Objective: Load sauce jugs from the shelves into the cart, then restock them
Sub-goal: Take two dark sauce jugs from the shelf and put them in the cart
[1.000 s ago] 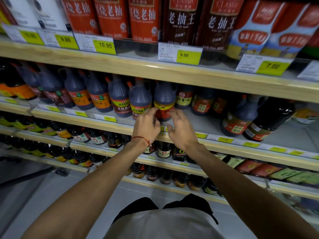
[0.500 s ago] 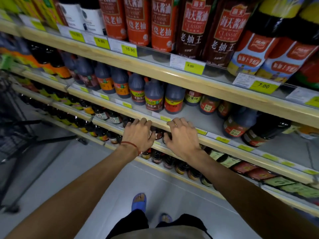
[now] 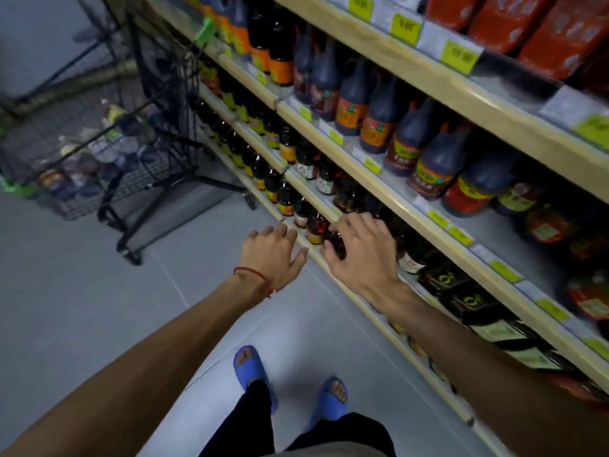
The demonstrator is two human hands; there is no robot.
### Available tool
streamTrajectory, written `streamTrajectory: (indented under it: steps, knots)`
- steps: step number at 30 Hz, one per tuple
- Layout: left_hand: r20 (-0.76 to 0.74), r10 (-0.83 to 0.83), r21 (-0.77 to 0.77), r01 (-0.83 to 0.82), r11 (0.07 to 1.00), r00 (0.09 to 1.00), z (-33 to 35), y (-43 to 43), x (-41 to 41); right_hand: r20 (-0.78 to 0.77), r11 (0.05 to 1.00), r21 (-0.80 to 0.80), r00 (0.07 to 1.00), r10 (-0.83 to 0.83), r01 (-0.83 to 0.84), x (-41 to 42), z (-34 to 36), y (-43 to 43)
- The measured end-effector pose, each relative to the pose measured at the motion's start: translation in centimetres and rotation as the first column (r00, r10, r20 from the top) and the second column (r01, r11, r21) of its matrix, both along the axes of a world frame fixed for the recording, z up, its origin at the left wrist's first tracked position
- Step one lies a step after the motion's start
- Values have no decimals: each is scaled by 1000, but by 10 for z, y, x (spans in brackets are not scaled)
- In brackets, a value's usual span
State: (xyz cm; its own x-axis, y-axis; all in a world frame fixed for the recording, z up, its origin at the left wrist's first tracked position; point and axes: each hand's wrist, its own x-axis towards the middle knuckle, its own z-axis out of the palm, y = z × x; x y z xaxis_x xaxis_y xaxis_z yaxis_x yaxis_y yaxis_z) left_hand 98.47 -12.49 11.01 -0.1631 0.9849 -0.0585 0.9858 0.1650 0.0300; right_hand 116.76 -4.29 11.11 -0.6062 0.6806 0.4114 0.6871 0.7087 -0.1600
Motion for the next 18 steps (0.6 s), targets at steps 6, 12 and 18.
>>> streamTrajectory:
  steps: [6,12,18]
  knots:
    - [46,123,40,-125,991,991,-4,-47,-102,74,984,-103,986,153,-145,-116,-9,-19]
    - [49,247,46,-249,967,968,-5,-99,-234,44,960,-111,964,262,-256,-260,-10,-56]
    - [35,343,45,-344,938,939,-2,-127,-323,20,932,-81,934,356,-353,-361,-10,-75]
